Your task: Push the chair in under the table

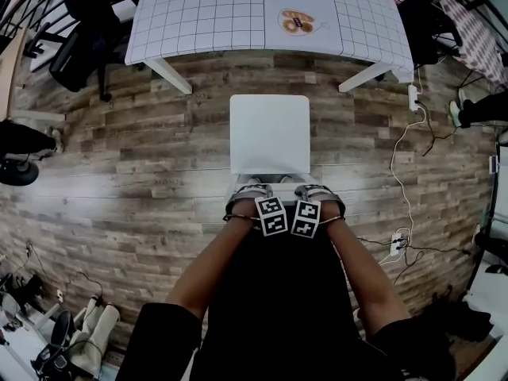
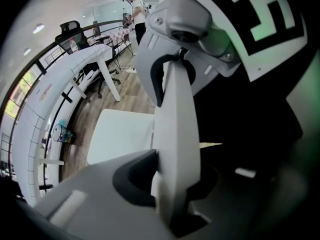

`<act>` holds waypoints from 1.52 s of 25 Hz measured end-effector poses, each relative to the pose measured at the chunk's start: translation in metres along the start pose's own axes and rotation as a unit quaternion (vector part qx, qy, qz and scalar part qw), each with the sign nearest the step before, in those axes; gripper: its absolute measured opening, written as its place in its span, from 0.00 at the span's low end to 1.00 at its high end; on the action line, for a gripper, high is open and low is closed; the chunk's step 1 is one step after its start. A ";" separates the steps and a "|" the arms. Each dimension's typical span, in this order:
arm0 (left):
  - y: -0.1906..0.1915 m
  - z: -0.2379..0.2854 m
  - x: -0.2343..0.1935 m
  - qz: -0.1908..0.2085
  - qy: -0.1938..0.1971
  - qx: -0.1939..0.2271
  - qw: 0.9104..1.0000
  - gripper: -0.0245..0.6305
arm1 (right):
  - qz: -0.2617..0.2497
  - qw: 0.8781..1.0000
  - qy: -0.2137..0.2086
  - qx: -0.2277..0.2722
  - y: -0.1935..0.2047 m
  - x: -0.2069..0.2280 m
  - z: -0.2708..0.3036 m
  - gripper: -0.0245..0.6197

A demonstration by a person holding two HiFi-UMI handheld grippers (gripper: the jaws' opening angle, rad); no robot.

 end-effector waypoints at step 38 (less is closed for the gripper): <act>0.008 -0.045 -0.184 -0.050 0.012 0.007 0.999 0.18 | -0.008 1.000 0.004 -0.013 -0.030 0.189 -0.015 0.17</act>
Point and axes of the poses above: the fingertips, and each gripper's own axes: z forward along the fingers, x to its right, y out of its underside, the point moved 2 cm from there along -z, backward along the fingers, and after that the axes turned 7 degrees about z, right-handed, at the moved point
